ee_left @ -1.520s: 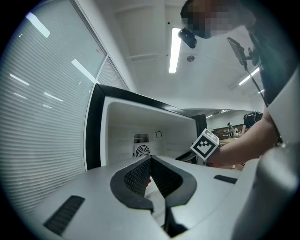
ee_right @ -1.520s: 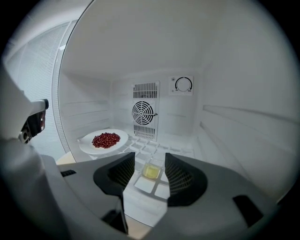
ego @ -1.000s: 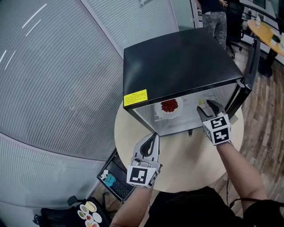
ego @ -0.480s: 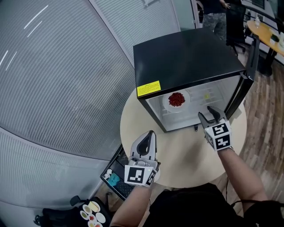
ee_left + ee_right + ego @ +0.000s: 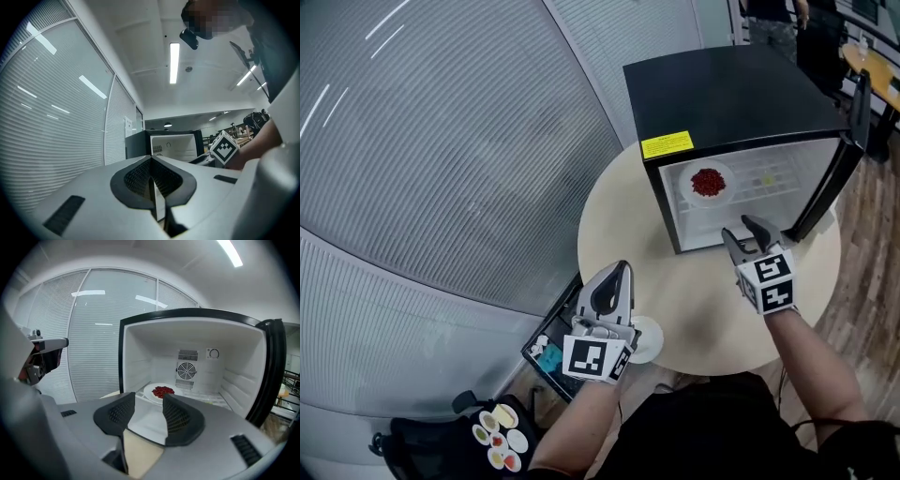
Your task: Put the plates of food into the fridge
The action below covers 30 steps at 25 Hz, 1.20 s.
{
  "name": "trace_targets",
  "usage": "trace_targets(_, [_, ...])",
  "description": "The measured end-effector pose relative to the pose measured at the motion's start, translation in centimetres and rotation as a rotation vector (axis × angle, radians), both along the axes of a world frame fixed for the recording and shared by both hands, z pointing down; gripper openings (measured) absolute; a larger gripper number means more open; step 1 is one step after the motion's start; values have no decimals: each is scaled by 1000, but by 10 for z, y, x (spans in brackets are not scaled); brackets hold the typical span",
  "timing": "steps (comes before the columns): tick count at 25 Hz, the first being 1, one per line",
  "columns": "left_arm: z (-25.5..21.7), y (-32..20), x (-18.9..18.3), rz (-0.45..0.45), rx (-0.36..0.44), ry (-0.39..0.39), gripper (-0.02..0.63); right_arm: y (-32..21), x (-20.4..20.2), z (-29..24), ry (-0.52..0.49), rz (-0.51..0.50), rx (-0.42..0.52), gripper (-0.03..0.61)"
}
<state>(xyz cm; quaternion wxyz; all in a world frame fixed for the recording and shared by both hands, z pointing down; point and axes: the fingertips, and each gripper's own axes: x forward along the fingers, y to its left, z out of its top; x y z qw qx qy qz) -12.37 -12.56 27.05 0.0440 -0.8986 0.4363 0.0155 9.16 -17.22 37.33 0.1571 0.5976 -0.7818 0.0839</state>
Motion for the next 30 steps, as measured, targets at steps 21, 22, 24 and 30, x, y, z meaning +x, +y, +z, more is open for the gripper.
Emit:
trace_targets(21, [32, 85, -178, -171, -18, -42, 6, 104, -210, 101, 123, -258, -146, 186])
trace_targets(22, [35, 89, -186, -175, -21, -44, 6, 109, -219, 106, 117, -262, -153, 186])
trace_targets(24, [42, 97, -201, -186, -31, -44, 6, 120, -236, 115, 107, -274, -165, 186])
trace_targets(30, [60, 119, -243, -208, -66, -40, 6, 152, -281, 142, 102, -306, -209, 186])
